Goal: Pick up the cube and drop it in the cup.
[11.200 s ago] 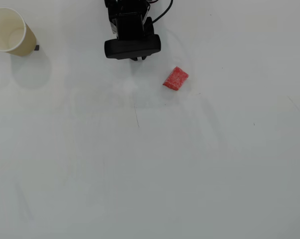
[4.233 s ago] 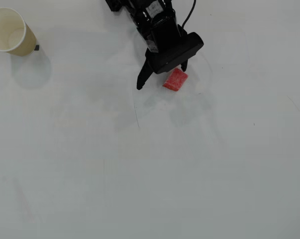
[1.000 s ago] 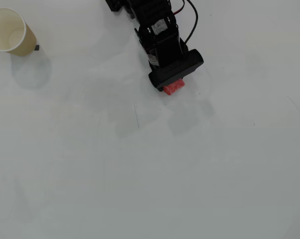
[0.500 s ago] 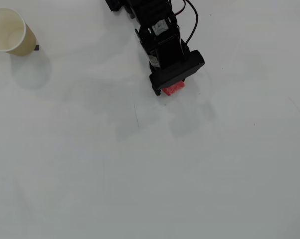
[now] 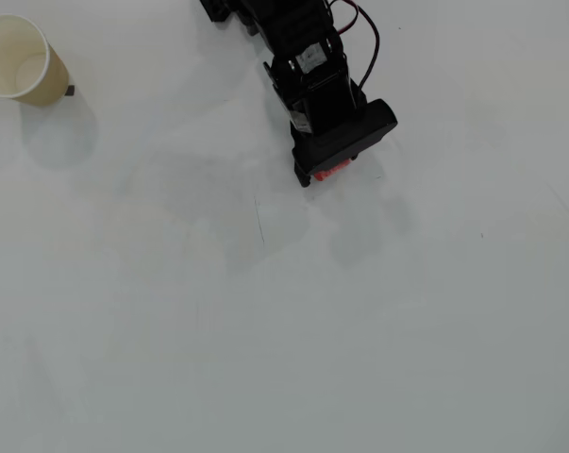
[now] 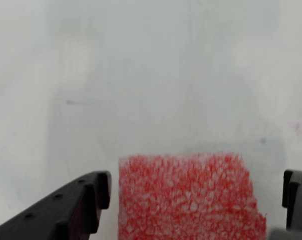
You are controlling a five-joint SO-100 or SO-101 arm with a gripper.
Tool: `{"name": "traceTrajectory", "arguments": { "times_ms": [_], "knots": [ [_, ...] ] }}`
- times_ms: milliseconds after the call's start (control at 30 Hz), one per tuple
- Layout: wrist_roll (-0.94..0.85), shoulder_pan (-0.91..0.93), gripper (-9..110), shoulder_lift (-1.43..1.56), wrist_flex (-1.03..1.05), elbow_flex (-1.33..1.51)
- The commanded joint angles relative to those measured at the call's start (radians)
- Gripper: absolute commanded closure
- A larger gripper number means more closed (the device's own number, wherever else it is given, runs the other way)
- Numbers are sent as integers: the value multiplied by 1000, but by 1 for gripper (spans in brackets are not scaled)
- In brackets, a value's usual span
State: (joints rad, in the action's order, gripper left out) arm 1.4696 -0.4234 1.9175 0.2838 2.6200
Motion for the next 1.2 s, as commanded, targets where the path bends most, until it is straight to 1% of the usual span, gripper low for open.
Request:
{"name": "traceTrajectory", "arguments": {
  "times_ms": [0, 200, 267, 367, 1000, 1167],
  "knots": [
    [-18, -12, 73, 6, -35, -114],
    [-18, -14, 73, -5, -38, -121],
    [-18, -14, 77, -5, -29, -118],
    [-18, -9, 81, -5, -12, -114],
    [-18, 18, 82, 66, 60, -20],
    [-18, 26, 85, 89, 71, -12]
  ]
}}
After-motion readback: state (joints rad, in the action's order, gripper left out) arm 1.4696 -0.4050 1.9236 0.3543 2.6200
